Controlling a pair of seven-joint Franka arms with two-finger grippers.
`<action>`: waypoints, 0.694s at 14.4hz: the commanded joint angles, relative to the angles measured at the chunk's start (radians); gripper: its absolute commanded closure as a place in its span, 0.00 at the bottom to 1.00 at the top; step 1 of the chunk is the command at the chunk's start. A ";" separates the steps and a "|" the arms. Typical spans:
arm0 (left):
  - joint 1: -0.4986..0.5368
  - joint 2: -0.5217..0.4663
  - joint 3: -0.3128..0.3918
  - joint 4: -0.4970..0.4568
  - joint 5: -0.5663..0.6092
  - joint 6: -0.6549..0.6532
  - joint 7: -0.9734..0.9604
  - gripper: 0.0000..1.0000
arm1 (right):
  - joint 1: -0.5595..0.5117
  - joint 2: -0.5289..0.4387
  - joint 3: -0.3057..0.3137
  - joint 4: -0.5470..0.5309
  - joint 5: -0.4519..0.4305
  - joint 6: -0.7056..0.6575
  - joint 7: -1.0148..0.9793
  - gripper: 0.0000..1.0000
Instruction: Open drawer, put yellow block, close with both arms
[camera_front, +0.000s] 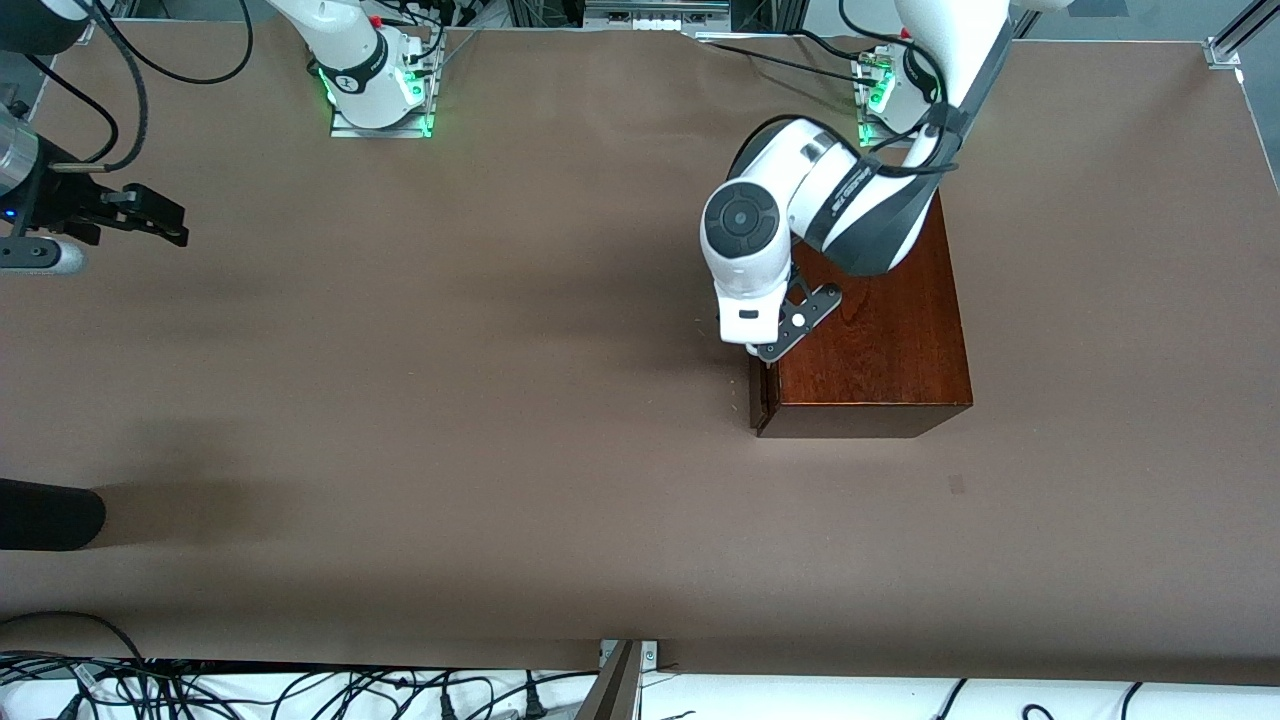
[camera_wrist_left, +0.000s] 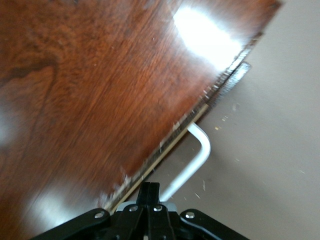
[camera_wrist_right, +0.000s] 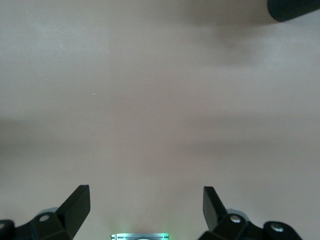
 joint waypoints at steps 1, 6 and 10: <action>0.038 -0.102 -0.058 -0.023 -0.087 0.000 0.031 0.74 | -0.007 -0.013 0.015 -0.004 -0.006 -0.021 -0.015 0.00; 0.119 -0.213 -0.072 -0.034 -0.109 -0.023 0.281 0.00 | -0.008 -0.070 0.007 -0.042 0.006 -0.030 -0.017 0.00; 0.237 -0.303 -0.071 -0.032 -0.112 -0.132 0.557 0.00 | -0.008 -0.085 0.008 -0.042 0.006 -0.043 -0.018 0.00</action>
